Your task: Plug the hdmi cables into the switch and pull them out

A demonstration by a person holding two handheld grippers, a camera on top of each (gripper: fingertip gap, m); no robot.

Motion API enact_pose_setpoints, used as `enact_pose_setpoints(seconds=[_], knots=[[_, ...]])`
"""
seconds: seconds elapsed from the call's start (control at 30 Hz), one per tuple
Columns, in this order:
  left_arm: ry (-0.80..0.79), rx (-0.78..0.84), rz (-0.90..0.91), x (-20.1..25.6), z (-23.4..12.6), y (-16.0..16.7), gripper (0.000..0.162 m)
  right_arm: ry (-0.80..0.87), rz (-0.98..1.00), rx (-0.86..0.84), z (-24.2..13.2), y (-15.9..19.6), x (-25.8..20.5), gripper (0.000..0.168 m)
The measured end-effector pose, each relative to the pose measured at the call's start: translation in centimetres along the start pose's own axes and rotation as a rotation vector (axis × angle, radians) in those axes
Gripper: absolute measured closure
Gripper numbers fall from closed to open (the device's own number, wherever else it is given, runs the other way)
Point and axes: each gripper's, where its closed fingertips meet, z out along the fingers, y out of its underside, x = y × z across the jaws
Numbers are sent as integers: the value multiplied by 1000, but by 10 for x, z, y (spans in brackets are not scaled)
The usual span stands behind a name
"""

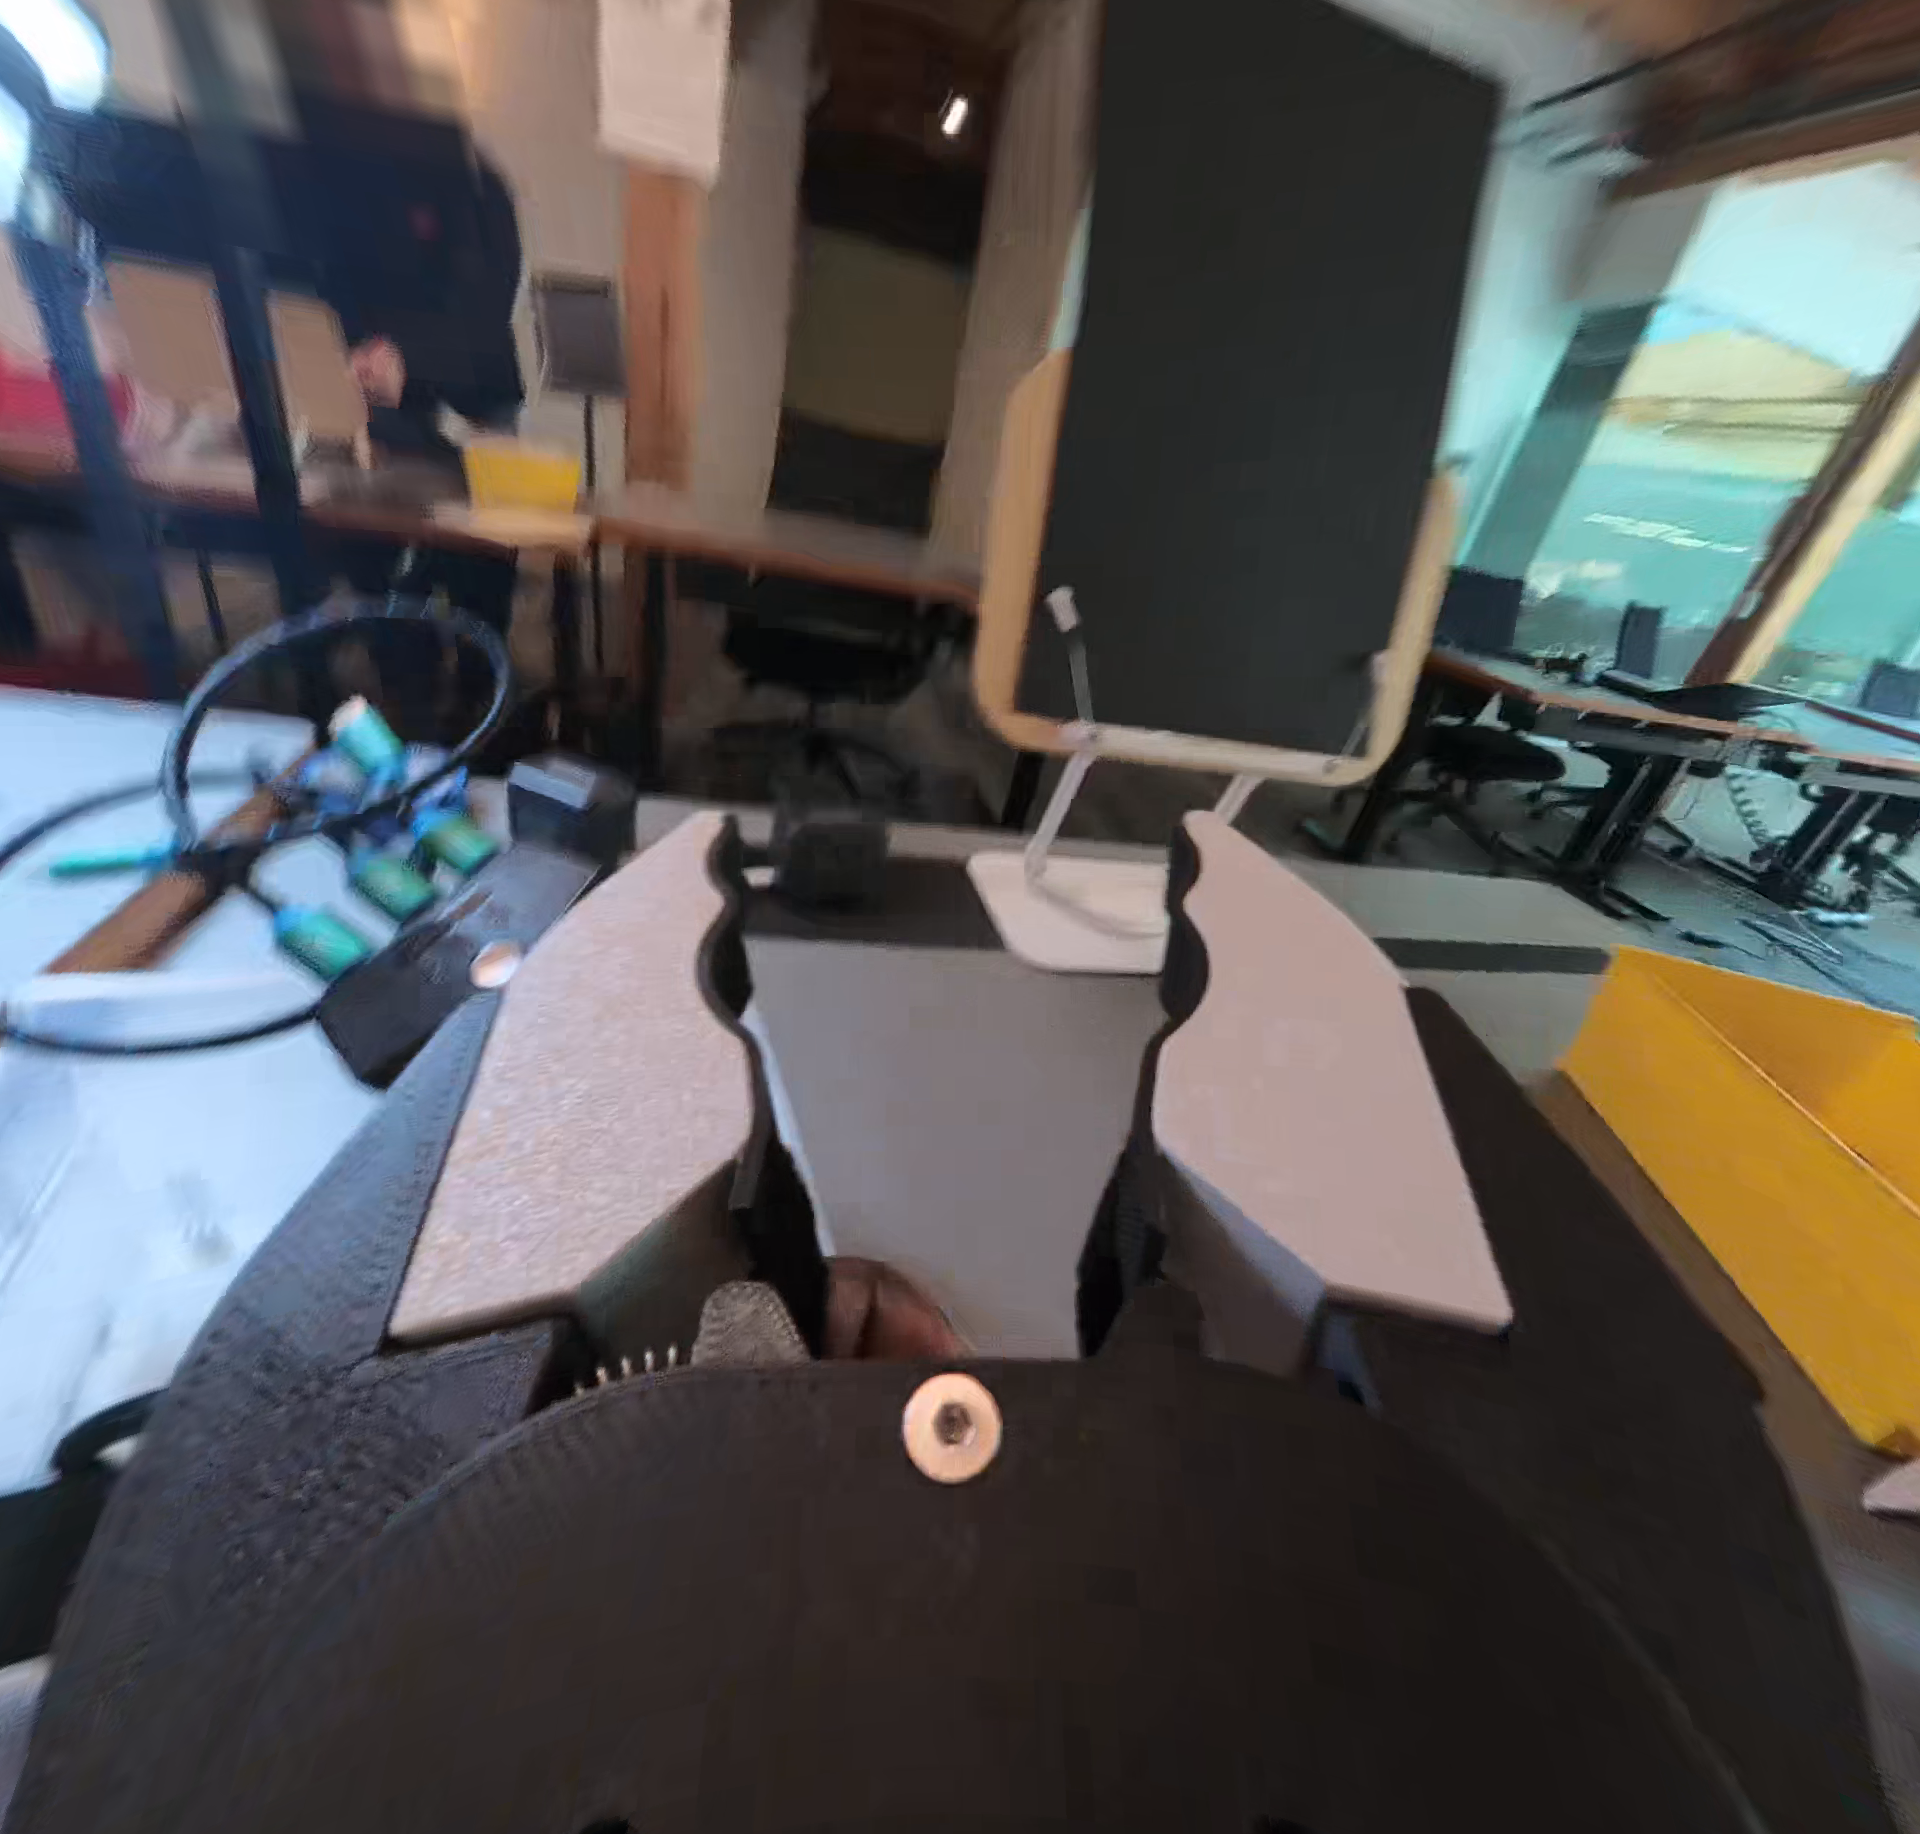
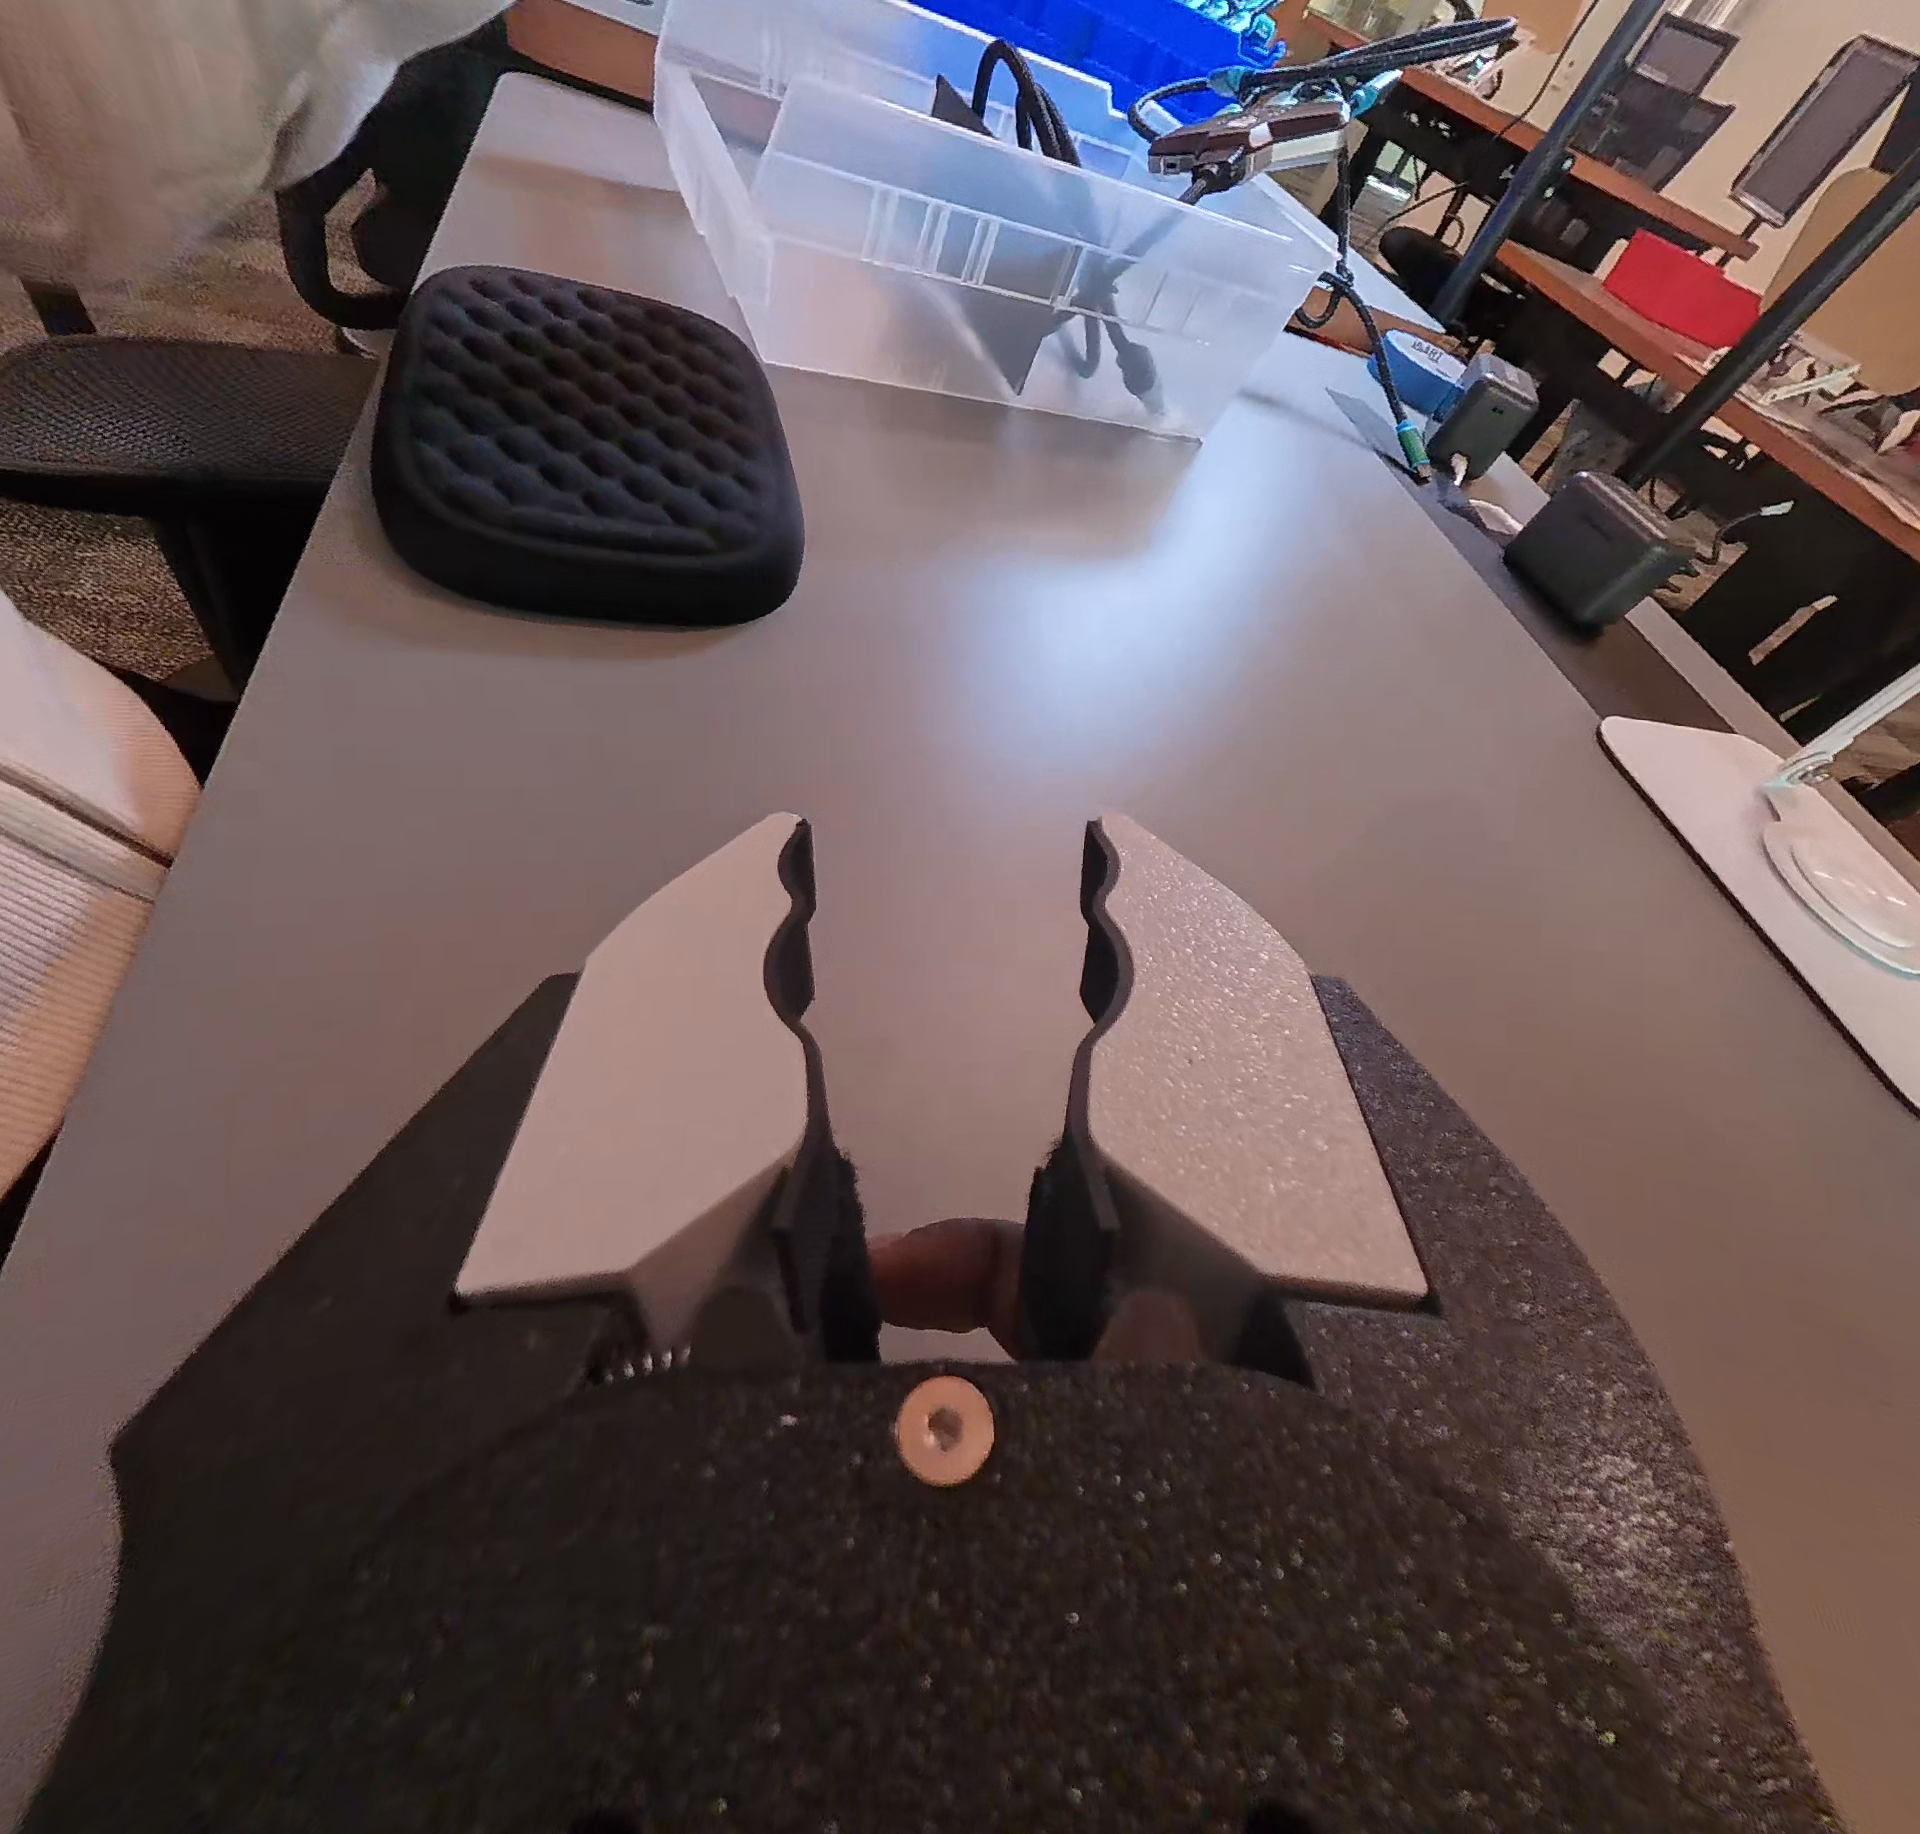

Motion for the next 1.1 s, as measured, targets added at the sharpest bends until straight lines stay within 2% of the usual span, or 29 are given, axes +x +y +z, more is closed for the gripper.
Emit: enact_pose_setpoints(seconds=[0.07,0.13,0.2,0.3,0.43,0.63,0.77,0.87,0.97,1.1], knots=[[-1,-186,-154,-32,21,24,66,-1,0,-10,1,1,0,119],[-35,-356,-252,-60,36,52,59,4,1,-17,1,2,0,119],[-107,-449,-318,-88,45,74,59,12,2,-18,1,3,2,119],[-190,-547,-330,-116,52,97,68,28,3,-18,1,3,4,119],[-220,-657,-252,-119,55,107,86,35,-3,-32,1,5,5,119],[-285,-807,-216,-121,68,135,91,60,-31,-70,2,11,7,120],[-371,-805,-174,-133,75,145,117,86,-44,-95,2,15,12,120],[-364,-701,-193,-133,77,139,123,93,-58,-119,2,19,13,121],[-333,-589,-150,-127,69,119,130,95,-76,-149,4,24,13,121],[-273,-455,18,-110,55,81,136,95,-90,-172,5,27,13,121]])
